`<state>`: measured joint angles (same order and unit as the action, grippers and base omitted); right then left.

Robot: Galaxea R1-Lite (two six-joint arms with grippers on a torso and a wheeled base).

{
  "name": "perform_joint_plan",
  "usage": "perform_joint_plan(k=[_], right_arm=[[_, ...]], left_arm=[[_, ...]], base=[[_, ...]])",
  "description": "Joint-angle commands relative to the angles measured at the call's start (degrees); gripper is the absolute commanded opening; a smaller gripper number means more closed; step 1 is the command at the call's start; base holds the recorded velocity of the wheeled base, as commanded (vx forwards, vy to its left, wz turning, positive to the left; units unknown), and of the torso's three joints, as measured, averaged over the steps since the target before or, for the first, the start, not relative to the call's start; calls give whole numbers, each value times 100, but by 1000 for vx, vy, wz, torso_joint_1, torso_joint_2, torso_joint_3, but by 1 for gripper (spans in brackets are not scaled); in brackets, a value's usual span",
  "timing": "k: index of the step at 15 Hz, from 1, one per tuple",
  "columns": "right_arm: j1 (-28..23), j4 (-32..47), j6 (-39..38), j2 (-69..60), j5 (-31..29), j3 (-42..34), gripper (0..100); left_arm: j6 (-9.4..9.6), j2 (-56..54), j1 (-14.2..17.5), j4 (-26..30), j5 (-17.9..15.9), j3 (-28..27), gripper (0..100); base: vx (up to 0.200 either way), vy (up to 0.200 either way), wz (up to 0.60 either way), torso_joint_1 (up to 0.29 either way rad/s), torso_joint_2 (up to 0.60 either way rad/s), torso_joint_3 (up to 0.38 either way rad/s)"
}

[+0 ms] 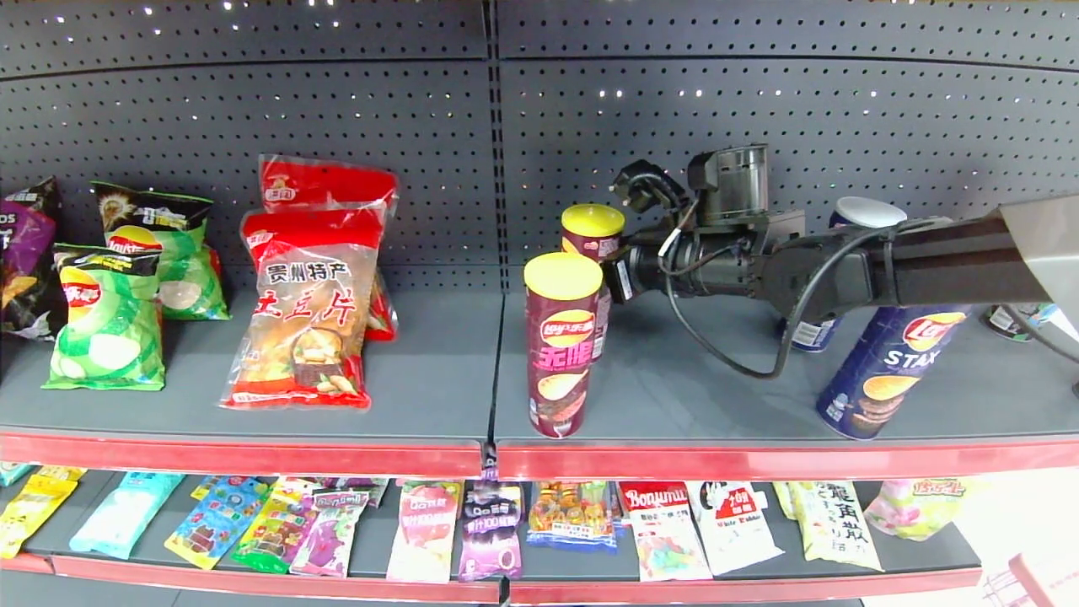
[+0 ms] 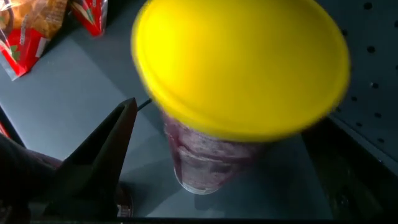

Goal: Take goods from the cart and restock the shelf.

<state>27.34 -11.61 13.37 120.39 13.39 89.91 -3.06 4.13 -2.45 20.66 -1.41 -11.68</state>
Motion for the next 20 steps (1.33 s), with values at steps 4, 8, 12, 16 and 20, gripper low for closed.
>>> perform_joint_plan(k=[4,8,12,16,20], right_arm=[[-115,0,-37,-833,-20,-799,100],[-124,-8,-151,-1343,-20,-1414,100],[-80,-237,-221,-1994,15,-2451,100],[-80,-1133,-195,-2415,191,-3629,100],[-71,-1256,-133,-2530,1281,-3902,100]], left_arm=[[-10,9,-1,-10,-87,69,100],[-10,9,-1,-10,-113,69,100],[-10,9,-1,-10,-122,69,100],[-10,17,-1,-10,-184,69,100],[-10,17,-1,-10,-219,69,100]], base=[[0,0,0,0,0,0],[0,0,0,0,0,0],[0,0,0,0,0,0],[0,0,0,0,0,0],[0,0,0,0,0,0]])
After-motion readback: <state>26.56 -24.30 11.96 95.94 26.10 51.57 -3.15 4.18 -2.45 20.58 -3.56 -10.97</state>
